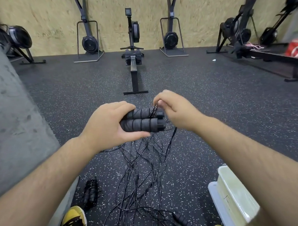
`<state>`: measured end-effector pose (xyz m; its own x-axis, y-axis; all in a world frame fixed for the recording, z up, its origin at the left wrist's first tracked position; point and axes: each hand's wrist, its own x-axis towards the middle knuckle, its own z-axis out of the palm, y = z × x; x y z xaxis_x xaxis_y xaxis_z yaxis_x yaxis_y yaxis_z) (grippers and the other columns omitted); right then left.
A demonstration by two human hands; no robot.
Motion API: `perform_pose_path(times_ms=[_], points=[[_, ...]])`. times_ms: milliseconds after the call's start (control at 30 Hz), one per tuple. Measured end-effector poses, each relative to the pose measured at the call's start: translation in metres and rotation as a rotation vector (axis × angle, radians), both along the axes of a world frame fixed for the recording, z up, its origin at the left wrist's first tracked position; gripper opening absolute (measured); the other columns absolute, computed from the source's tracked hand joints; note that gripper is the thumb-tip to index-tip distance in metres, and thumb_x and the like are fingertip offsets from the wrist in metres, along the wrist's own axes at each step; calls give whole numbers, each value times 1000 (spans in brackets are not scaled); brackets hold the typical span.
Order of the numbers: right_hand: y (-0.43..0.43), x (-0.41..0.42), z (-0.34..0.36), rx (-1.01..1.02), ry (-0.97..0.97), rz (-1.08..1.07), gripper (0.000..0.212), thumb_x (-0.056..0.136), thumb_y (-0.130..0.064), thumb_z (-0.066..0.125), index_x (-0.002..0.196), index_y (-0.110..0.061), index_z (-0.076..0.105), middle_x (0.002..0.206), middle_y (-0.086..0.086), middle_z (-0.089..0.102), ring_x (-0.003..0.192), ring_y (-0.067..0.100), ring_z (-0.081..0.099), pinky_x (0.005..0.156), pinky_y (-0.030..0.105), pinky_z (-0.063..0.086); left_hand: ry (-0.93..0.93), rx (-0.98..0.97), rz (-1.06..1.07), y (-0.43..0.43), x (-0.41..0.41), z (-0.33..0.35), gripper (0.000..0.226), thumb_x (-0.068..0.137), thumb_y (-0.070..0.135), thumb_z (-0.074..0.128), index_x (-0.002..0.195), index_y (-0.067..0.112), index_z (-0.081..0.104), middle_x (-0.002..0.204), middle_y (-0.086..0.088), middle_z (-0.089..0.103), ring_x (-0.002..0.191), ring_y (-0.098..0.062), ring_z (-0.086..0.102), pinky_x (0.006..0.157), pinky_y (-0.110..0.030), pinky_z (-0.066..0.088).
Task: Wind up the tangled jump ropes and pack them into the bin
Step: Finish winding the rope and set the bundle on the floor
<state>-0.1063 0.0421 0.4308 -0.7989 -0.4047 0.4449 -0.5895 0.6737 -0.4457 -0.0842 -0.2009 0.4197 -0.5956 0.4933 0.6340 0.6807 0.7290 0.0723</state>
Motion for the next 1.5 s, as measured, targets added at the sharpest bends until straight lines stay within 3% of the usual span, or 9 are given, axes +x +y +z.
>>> perform_pose_path(times_ms=[233,367,533,667,767,933,1067,1267,1500], points=[[-51,25,-36,-201,-518,-52,27,103,-10,38,81,-14,53,69,0,59,58,8,57,58,22,49,132,-31,219,3,-7,-4,73,73,88,53,95,19,61,82,5,58,77,-22,57,68,-39,44],[-62,35,-27,-224,-583,-1,21,107,-26,36,98,-19,53,69,-2,56,54,12,54,61,32,54,192,-83,326,-8,-16,-1,69,75,86,53,89,18,57,79,3,54,76,-25,57,65,-39,42],[-55,47,-16,68,-490,-40,31,104,-38,38,87,-17,52,87,4,65,72,22,60,76,44,54,218,-139,373,-16,-22,-4,71,76,87,49,88,18,56,79,1,54,76,-26,58,65,-38,40],[-50,58,-4,322,-452,-16,33,106,-36,36,77,-21,39,80,-1,52,67,14,49,55,31,35,225,-219,382,-18,-25,-7,70,76,87,45,83,18,53,78,-1,54,74,-28,58,63,-38,39],[-45,65,12,503,-241,-4,30,107,-34,33,82,-20,42,77,-4,47,66,13,45,51,25,27,222,-244,352,-19,-26,-10,69,77,86,44,82,18,53,77,-1,54,73,-29,57,62,-37,37],[-23,52,37,646,140,-99,30,105,-44,36,106,-24,58,90,-4,60,86,24,56,66,34,39,229,-284,284,-14,-22,-11,69,76,84,47,82,16,53,75,-1,52,69,-28,55,61,-35,30],[-4,34,42,530,175,-48,30,99,-53,46,103,-30,64,99,-10,64,96,16,60,79,36,48,190,-274,170,-4,-11,-14,73,76,87,47,85,15,58,75,2,50,67,-26,54,60,-34,31],[24,10,30,244,43,-22,12,98,-44,53,95,-38,63,89,-10,62,86,13,57,80,38,49,123,-150,5,14,14,-6,72,77,85,54,96,16,64,79,7,55,71,-19,55,63,-34,40],[18,13,13,-49,-141,47,21,101,-36,51,85,-30,62,75,-11,61,72,9,53,73,32,46,83,-47,-57,24,25,8,58,75,64,63,100,11,64,79,5,56,69,-21,55,62,-36,47]])
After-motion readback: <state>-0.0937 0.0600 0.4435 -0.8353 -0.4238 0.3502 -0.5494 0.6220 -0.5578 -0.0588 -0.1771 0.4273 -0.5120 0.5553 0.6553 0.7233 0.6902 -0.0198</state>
